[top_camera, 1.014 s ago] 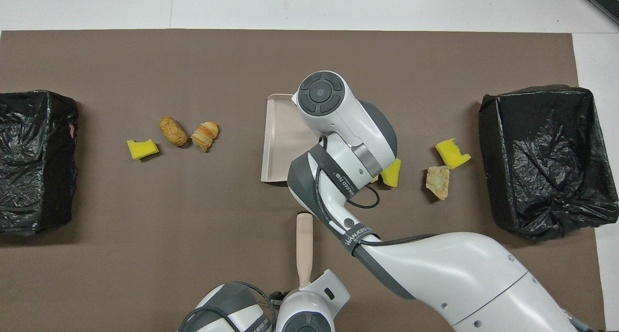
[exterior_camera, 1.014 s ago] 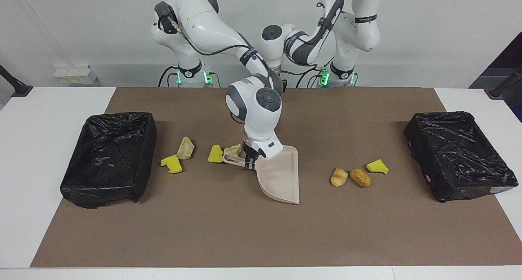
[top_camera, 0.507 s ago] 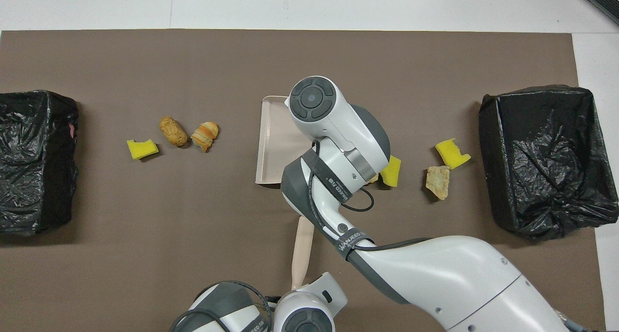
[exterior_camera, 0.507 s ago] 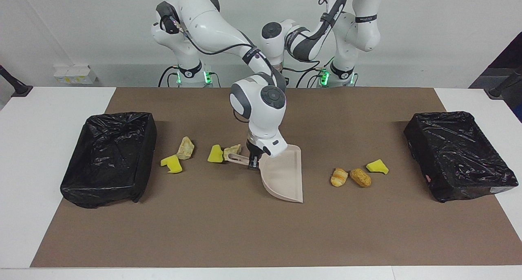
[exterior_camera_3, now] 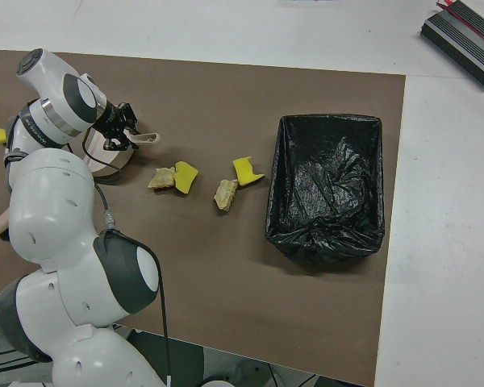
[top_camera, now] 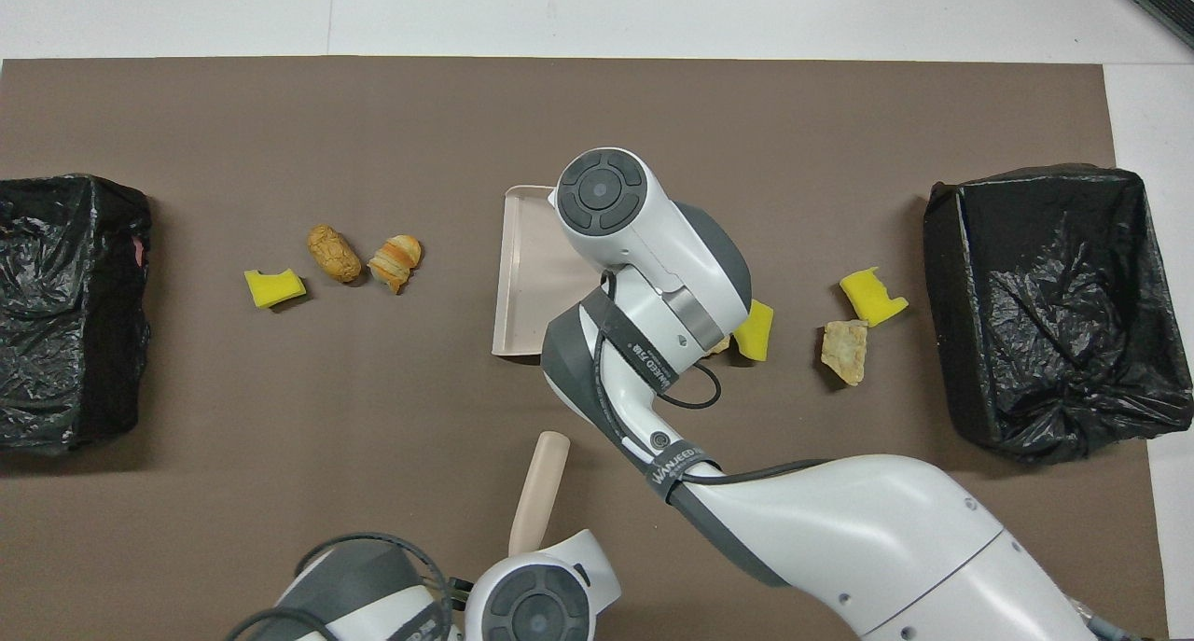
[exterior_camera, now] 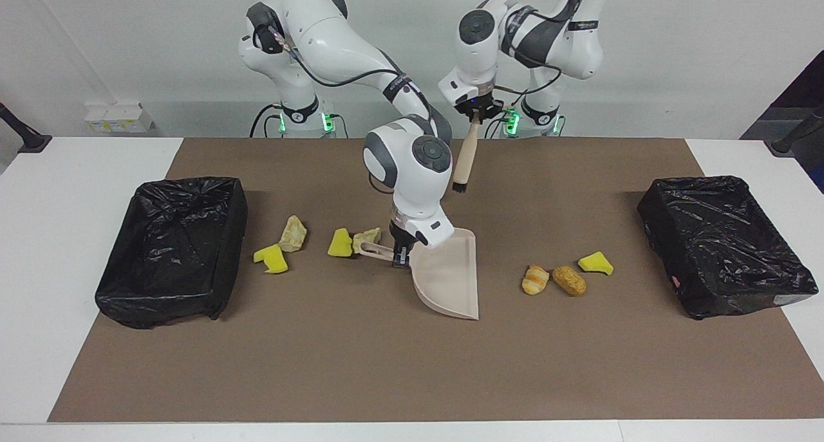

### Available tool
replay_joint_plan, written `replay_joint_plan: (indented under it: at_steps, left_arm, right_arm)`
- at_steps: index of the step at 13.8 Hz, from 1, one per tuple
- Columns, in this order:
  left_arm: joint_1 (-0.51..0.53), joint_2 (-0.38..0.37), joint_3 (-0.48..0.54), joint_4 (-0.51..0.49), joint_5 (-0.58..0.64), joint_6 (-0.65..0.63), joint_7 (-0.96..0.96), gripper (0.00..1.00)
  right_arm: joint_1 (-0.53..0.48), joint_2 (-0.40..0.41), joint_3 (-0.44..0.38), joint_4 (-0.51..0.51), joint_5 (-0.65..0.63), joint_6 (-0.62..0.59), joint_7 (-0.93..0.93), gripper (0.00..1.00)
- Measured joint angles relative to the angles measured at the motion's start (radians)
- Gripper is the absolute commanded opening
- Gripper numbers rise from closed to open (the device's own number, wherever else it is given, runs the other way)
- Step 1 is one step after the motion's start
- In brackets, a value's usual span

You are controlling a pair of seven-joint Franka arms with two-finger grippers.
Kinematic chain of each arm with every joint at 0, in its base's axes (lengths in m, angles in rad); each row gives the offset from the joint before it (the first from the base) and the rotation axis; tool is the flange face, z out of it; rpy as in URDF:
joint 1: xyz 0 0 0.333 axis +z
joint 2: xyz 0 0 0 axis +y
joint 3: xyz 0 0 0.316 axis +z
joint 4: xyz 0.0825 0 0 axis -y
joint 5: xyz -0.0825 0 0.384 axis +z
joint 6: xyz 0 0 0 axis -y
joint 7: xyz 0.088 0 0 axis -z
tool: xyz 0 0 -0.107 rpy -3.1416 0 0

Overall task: Sweep and dump trash in bin
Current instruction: 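Grasp the brush handle with the left gripper and lift it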

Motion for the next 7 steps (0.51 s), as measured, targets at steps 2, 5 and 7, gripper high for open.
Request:
replay_joint_plan:
  at_steps: [2,5,7]
  left_arm:
    - [0.150,-0.032,0.004,-0.002,0.001,-0.043,0.093,0.00]
    - [0.382,0.009,0.008,-0.003,0.006,0.056,0.179,0.00]
    - [0.520,0.074,0.010,0.033,0.027,0.137,0.232,0.00]
  right_arm:
    - [0.000,0.000,0.000,-0.001,-0.002,0.000,0.000,0.00]
    - [0.001,0.000,0.000,-0.002,-0.008,0.001,-0.012,0.00]
    - [0.003,0.000,0.000,-0.004,-0.013,0.002,-0.022,0.00]
